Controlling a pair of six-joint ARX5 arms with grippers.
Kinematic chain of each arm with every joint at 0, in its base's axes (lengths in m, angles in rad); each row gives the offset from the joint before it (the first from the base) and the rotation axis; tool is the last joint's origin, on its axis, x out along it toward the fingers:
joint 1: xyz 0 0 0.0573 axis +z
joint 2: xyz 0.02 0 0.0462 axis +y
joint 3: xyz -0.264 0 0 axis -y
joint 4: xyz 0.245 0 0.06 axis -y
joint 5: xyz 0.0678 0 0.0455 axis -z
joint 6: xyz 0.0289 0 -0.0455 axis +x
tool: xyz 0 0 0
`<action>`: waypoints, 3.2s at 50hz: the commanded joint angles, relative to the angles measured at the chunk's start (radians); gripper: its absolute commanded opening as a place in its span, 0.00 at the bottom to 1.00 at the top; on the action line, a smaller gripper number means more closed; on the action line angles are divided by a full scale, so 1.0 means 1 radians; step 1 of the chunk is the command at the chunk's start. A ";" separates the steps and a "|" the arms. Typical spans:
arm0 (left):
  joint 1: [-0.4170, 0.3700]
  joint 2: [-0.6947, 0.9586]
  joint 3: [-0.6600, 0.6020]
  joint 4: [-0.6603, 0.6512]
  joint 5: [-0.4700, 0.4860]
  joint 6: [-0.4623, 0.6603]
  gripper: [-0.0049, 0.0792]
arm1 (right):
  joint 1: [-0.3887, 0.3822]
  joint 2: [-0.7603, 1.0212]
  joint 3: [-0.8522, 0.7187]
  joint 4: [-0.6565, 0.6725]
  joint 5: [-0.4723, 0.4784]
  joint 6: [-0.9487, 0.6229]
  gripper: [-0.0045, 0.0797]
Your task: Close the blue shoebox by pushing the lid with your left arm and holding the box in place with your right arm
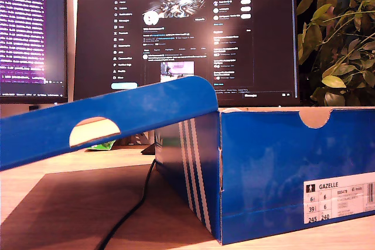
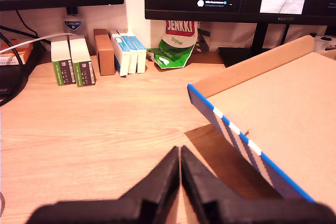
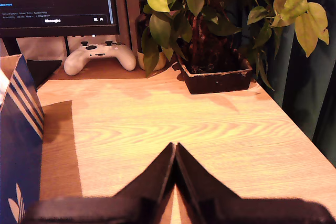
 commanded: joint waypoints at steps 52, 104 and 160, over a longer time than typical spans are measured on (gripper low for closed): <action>0.001 -0.008 -0.029 0.015 0.055 -0.117 0.04 | 0.004 -0.006 0.002 0.001 -0.047 0.286 0.04; 0.063 0.728 0.375 -0.229 0.337 -0.271 0.04 | 0.004 1.059 0.750 -0.213 -0.443 0.072 0.04; 0.101 0.982 0.453 -0.132 0.820 -0.332 0.04 | 0.161 1.513 0.792 -0.148 -0.613 0.000 0.04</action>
